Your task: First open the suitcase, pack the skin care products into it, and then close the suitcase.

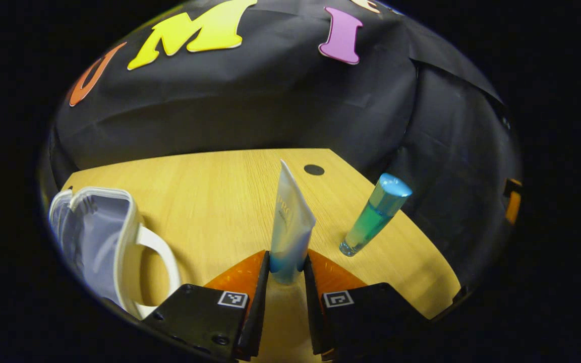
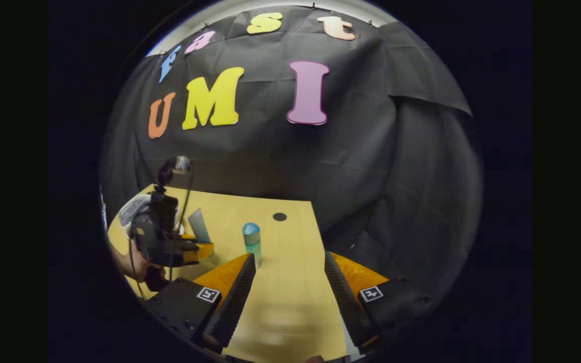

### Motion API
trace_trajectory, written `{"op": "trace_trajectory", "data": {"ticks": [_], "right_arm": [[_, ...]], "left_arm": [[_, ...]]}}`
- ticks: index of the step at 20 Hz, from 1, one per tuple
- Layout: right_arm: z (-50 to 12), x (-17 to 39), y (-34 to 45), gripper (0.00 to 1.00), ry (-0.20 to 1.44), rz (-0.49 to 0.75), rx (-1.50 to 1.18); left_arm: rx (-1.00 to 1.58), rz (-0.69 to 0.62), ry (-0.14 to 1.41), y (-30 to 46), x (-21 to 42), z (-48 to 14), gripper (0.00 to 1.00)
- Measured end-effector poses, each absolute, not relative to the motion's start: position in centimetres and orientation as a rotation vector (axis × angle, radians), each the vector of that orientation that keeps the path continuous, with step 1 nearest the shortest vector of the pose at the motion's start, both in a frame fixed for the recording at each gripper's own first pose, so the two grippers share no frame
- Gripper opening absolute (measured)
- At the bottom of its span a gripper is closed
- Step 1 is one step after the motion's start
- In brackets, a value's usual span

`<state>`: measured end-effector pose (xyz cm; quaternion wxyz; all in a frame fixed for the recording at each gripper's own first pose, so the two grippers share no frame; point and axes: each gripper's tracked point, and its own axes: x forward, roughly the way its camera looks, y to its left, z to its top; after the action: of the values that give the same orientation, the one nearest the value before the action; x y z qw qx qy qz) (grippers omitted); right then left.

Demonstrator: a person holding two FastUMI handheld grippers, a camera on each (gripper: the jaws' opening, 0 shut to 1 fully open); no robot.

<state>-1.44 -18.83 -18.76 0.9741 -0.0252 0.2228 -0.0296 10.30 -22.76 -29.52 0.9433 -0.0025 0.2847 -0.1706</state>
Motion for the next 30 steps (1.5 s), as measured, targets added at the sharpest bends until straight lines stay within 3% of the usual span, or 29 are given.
{"op": "trace_trajectory", "data": {"ticks": [6, 11, 13, 14, 16, 19, 21, 23, 30], "right_arm": [[-25.8, 4.6, -13.8, 0.81, 0.489, 0.035, 0.044], [-31.0, 8.4, -13.2, 0.81, 0.557, -0.002, 0.080], [-32.5, 9.5, -13.1, 0.77, 0.579, -0.011, 0.085], [-33.2, 10.0, -13.0, 0.70, 0.591, -0.016, 0.089], [-34.4, 10.3, -13.1, 0.64, 0.623, -0.030, 0.079], [-35.0, 10.9, -12.6, 0.64, 0.641, -0.018, 0.082], [-34.7, 11.2, -12.5, 0.50, 0.637, -0.028, 0.084], [-34.7, 11.4, -12.7, 0.43, 0.640, -0.036, 0.101], [-32.5, 10.6, -12.6, 0.35, 0.666, -0.036, 0.155]], "left_arm": [[-0.049, -0.287, 0.592, -17.6, 4.3, -23.5, 0.40], [-0.064, -0.189, 0.601, -12.1, 1.7, -22.0, 0.40], [-0.083, -0.153, 0.601, -10.0, 1.2, -21.7, 0.40], [-0.097, -0.127, 0.605, -8.9, 0.9, -21.6, 0.40], [-0.123, -0.080, 0.606, -7.1, 0.6, -21.5, 0.40], [-0.103, -0.035, 0.607, -4.3, 0.7, -21.3, 0.40], [-0.086, -0.013, 0.602, -2.5, 0.8, -20.8, 0.40], [-0.072, -0.004, 0.595, -0.9, 1.1, -20.3, 0.40], [-0.099, -0.028, 0.640, 4.7, 2.3, -21.4, 0.40]]}}
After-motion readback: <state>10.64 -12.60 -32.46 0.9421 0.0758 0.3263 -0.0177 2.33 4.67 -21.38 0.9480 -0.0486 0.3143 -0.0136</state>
